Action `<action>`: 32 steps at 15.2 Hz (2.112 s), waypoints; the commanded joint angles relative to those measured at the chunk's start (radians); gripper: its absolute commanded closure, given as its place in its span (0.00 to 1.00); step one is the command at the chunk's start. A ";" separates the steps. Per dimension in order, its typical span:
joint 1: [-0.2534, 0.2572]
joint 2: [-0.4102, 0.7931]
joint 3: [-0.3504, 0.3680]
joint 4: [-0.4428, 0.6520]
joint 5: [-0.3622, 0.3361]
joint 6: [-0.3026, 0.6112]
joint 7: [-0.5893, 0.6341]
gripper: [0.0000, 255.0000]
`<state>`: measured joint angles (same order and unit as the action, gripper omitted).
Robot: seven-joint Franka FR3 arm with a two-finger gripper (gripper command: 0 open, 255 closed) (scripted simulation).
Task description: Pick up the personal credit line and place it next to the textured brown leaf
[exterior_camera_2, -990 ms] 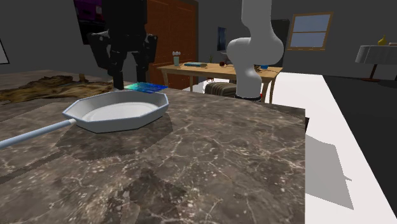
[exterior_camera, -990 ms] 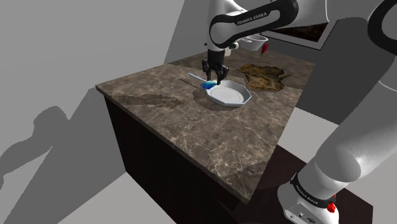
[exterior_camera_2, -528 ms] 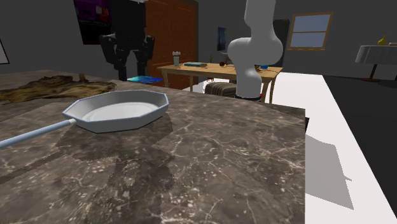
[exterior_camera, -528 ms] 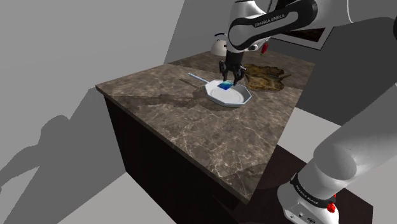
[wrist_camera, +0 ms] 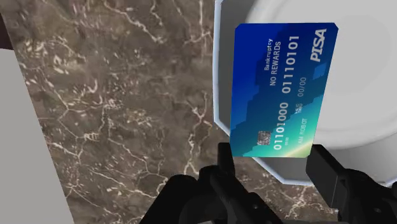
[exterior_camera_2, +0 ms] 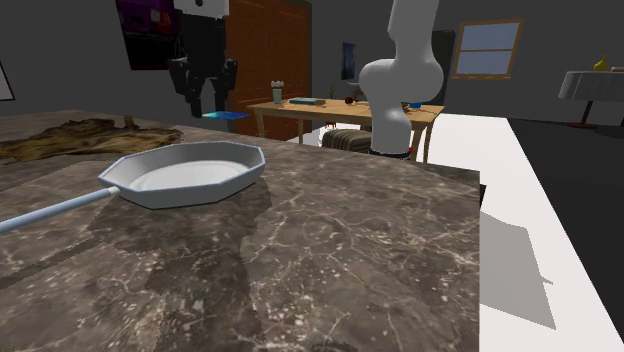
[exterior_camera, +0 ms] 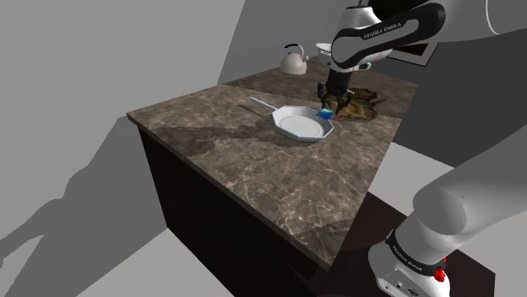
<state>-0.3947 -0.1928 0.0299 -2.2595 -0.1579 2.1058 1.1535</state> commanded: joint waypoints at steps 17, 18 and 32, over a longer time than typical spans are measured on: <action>-0.187 -0.005 -0.291 -0.006 -0.031 0.064 -0.455 1.00; -0.193 0.001 -0.300 0.001 -0.030 0.066 -0.472 1.00; -0.196 0.094 -0.313 -0.104 -0.027 0.262 -0.462 1.00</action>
<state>-0.5903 -0.1052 -0.2823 -2.3540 -0.1850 2.3518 0.6901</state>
